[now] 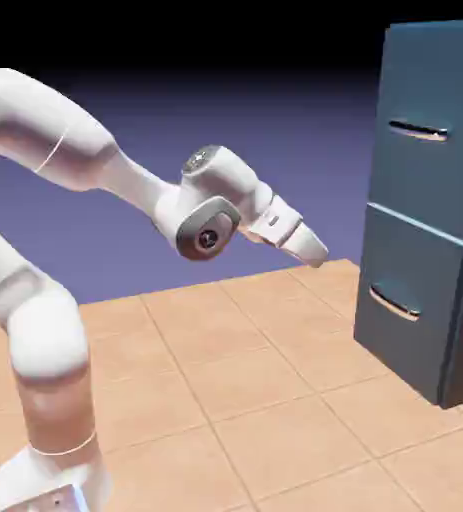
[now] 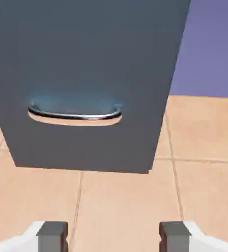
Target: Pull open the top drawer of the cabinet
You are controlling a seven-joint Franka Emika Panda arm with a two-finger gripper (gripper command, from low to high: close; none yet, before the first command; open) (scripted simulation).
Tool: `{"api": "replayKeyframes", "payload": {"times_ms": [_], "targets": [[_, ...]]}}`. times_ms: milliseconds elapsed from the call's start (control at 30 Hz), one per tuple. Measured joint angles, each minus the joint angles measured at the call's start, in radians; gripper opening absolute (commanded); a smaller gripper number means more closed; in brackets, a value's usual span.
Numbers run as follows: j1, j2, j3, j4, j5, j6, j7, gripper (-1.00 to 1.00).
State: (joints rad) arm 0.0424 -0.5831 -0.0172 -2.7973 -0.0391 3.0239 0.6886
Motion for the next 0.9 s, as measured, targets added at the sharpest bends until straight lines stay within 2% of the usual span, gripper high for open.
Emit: {"api": "replayKeyframes", "payload": {"times_ms": [900], "targets": [[0.680,-0.293,-0.384,0.284,-0.875,-0.293,-1.174,0.00]]}}
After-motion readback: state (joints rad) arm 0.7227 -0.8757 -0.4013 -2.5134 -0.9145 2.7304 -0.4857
